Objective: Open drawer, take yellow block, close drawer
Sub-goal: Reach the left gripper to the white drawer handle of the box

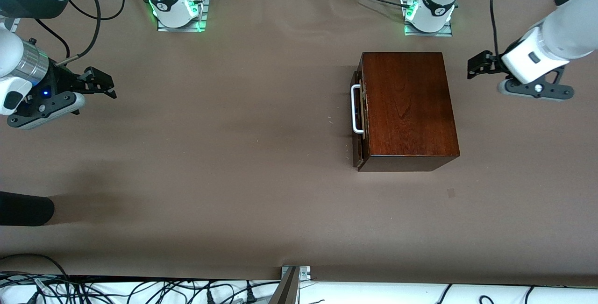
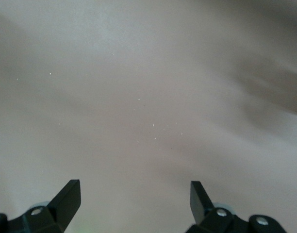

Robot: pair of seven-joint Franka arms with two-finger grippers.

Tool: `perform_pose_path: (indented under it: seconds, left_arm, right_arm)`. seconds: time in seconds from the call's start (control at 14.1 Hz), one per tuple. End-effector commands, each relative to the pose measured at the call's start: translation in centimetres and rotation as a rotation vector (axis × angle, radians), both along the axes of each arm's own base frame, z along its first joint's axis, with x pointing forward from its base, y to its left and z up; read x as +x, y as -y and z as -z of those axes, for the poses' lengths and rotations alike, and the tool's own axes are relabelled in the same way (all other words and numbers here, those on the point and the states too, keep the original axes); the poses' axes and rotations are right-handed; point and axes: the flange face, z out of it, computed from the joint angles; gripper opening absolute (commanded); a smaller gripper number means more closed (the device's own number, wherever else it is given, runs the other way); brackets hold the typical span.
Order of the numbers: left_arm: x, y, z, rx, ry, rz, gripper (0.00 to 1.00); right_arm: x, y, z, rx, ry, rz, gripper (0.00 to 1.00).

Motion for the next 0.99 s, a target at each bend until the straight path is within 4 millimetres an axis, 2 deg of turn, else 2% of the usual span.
perform_pose_path:
  seconds: [0.0,0.14,0.28,0.35,0.5,0.78,0.92]
  left_arm:
    - [-0.1,6.4,0.6,0.016,-0.003,0.036,1.0]
    - [-0.7,12.4,1.4,0.031,0.045,0.014,1.0]
    - [-1.4,17.3,2.8,0.032,0.066,-0.036,1.0]
    - [-1.9,20.1,4.0,0.03,0.067,-0.069,1.0]
    - [-2.3,24.5,6.8,0.013,0.075,-0.11,1.0]
    - [-4.3,30.6,12.0,0.125,0.139,-0.047,1.0]
    - [-5.2,31.9,15.9,0.181,0.109,-0.064,1.0]
  right_arm:
    - [0.1,0.2,-0.6,0.02,-0.003,-0.009,1.0]
    - [0.1,0.2,-0.6,0.02,-0.003,-0.012,1.0]
    - [0.1,0.2,-0.5,0.02,-0.004,-0.013,1.0]
    - [0.1,0.3,-0.5,0.02,-0.004,-0.013,1.0]
    - [0.1,0.5,-0.5,0.02,-0.004,-0.01,1.0]
    - [0.4,0.4,0.3,0.015,-0.018,-0.008,1.0]
    - [0.3,0.0,0.2,0.001,-0.016,-0.015,1.0]
